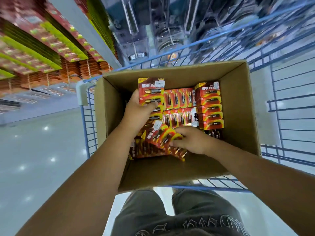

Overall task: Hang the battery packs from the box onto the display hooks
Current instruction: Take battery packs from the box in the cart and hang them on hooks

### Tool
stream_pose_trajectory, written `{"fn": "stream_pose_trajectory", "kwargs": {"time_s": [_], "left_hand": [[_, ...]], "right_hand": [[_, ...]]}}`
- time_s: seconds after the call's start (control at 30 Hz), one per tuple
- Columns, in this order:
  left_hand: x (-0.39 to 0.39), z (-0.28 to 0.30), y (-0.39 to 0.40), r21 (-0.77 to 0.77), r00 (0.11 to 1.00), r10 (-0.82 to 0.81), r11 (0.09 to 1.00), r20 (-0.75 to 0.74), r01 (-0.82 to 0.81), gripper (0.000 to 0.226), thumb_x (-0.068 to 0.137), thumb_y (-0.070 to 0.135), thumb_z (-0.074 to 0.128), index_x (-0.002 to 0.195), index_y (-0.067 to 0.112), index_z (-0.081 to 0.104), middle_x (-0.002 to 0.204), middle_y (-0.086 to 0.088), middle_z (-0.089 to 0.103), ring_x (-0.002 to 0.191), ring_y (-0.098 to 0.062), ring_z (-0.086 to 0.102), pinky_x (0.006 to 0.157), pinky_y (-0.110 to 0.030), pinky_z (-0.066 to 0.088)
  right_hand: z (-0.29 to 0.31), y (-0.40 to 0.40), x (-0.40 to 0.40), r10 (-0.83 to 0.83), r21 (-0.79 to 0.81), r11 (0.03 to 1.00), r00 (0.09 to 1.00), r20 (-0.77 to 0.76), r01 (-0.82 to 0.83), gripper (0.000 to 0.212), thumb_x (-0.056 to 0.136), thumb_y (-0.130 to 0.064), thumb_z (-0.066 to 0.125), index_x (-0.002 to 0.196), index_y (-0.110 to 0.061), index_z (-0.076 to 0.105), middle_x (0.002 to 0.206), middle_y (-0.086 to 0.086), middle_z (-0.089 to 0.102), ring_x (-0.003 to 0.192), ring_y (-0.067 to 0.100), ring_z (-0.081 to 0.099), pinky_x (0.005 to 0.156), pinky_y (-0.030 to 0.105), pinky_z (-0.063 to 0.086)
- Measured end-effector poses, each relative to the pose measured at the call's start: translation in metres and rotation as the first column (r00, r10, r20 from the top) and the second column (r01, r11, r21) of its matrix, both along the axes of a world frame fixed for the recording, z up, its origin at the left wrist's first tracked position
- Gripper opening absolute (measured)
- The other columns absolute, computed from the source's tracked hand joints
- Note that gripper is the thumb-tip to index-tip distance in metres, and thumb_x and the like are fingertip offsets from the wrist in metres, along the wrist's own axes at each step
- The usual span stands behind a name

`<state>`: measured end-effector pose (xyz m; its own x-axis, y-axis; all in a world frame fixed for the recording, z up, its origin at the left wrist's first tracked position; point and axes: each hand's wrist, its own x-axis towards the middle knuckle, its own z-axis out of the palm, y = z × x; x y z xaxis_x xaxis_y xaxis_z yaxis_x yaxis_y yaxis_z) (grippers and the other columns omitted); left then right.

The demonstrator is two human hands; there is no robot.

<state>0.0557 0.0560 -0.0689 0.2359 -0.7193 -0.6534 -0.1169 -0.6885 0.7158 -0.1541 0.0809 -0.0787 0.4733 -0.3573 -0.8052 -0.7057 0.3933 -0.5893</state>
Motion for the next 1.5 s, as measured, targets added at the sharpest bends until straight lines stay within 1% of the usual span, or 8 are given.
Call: {"fn": "stream_pose_trajectory", "kwargs": {"time_s": [0.13, 0.33, 0.53, 0.7, 0.93, 1.07, 1.3, 1.5], "left_hand": [[0.007, 0.054, 0.008, -0.072, 1.0, 0.011, 0.997, 0.021, -0.01, 0.036, 0.096, 0.031, 0.074, 0.119, 0.047, 0.052, 0.115, 0.018, 0.069, 0.108, -0.003, 0.065, 0.095, -0.033, 0.053], [0.024, 0.14, 0.028, -0.225, 0.996, 0.088, 0.97, -0.02, -0.09, 0.03, 0.096, 0.034, 0.074, 0.12, 0.046, 0.061, 0.115, 0.009, 0.076, 0.104, -0.012, 0.075, 0.094, -0.046, 0.06], [0.065, 0.217, 0.064, -0.349, 0.969, 0.206, 0.906, -0.133, -0.241, 0.032, 0.101, 0.025, 0.067, 0.132, 0.031, 0.061, 0.114, -0.005, 0.078, 0.102, -0.027, 0.077, 0.086, -0.045, 0.063], [0.128, 0.265, 0.114, -0.445, 0.941, 0.316, 0.83, -0.12, -0.335, 0.029, 0.102, 0.023, 0.065, 0.129, 0.031, 0.061, 0.113, -0.002, 0.078, 0.102, -0.023, 0.077, 0.086, -0.042, 0.062], [0.253, 0.318, 0.224, -0.52, 0.862, 0.489, 0.706, -0.135, -0.481, 0.023, 0.098, 0.026, 0.069, 0.121, 0.029, 0.067, 0.109, -0.002, 0.08, 0.099, -0.024, 0.078, 0.089, -0.05, 0.062], [0.342, 0.346, 0.3, -0.589, 0.827, 0.546, 0.627, -0.134, -0.51, 0.022, 0.098, 0.03, 0.068, 0.12, 0.033, 0.065, 0.104, 0.006, 0.08, 0.091, -0.015, 0.079, 0.067, -0.027, 0.062], [0.466, 0.406, 0.401, -0.644, 0.794, 0.592, 0.557, -0.134, -0.524, 0.029, 0.099, 0.025, 0.07, 0.126, 0.03, 0.065, 0.109, -0.002, 0.08, 0.098, -0.025, 0.078, 0.084, -0.046, 0.062], [0.536, 0.427, 0.42, -0.704, 0.781, 0.602, 0.482, -0.167, -0.522, 0.027, 0.099, 0.024, 0.068, 0.125, 0.032, 0.064, 0.109, -0.002, 0.08, 0.097, -0.024, 0.078, 0.075, -0.038, 0.063]], "right_hand": [[0.05, -0.01, -0.032, -0.398, 0.1, 0.915, 0.915, 0.063, 0.391, 0.021, 0.099, -0.03, 0.07, 0.12, -0.031, 0.069, 0.11, -0.013, 0.079, 0.104, 0.006, 0.074, 0.091, 0.028, 0.058], [0.123, -0.022, -0.018, -0.644, 0.148, 0.763, 0.724, 0.246, 0.629, 0.042, 0.095, -0.035, 0.074, 0.135, -0.026, 0.065, 0.126, -0.001, 0.075, 0.121, 0.023, 0.07, 0.11, 0.054, 0.05], [0.194, -0.033, 0.052, -0.593, 0.078, 0.778, 0.686, 0.421, 0.624, 0.029, 0.1, -0.032, 0.066, 0.129, -0.031, 0.066, 0.115, -0.003, 0.079, 0.106, 0.017, 0.076, 0.087, 0.039, 0.058], [0.244, -0.016, 0.13, -0.54, 0.059, 0.805, 0.688, 0.484, 0.59, 0.029, 0.098, -0.034, 0.069, 0.126, -0.026, 0.069, 0.11, 0.001, 0.08, 0.1, 0.02, 0.078, 0.087, 0.042, 0.059], [0.307, 0.067, 0.286, -0.368, -0.003, 0.883, 0.698, 0.614, 0.469, 0.036, 0.086, -0.034, 0.073, 0.116, -0.015, 0.072, 0.095, 0.009, 0.079, 0.077, 0.024, 0.076, 0.061, 0.036, 0.061], [0.333, 0.132, 0.388, -0.319, -0.057, 0.884, 0.689, 0.651, 0.463, 0.021, 0.095, -0.036, 0.073, 0.115, -0.031, 0.075, 0.106, 0.005, 0.08, 0.095, 0.029, 0.078, 0.083, 0.056, 0.063], [0.395, 0.209, 0.521, -0.253, -0.07, 0.905, 0.665, 0.703, 0.419, 0.012, 0.098, -0.034, 0.07, 0.109, -0.033, 0.077, 0.11, 0.01, 0.079, 0.098, 0.035, 0.077, 0.087, 0.065, 0.06], [0.427, 0.217, 0.588, -0.173, -0.135, 0.914, 0.67, 0.722, 0.382, 0.009, 0.1, -0.032, 0.069, 0.104, -0.032, 0.077, 0.107, 0.007, 0.08, 0.097, 0.033, 0.078, 0.088, 0.063, 0.06]]}}
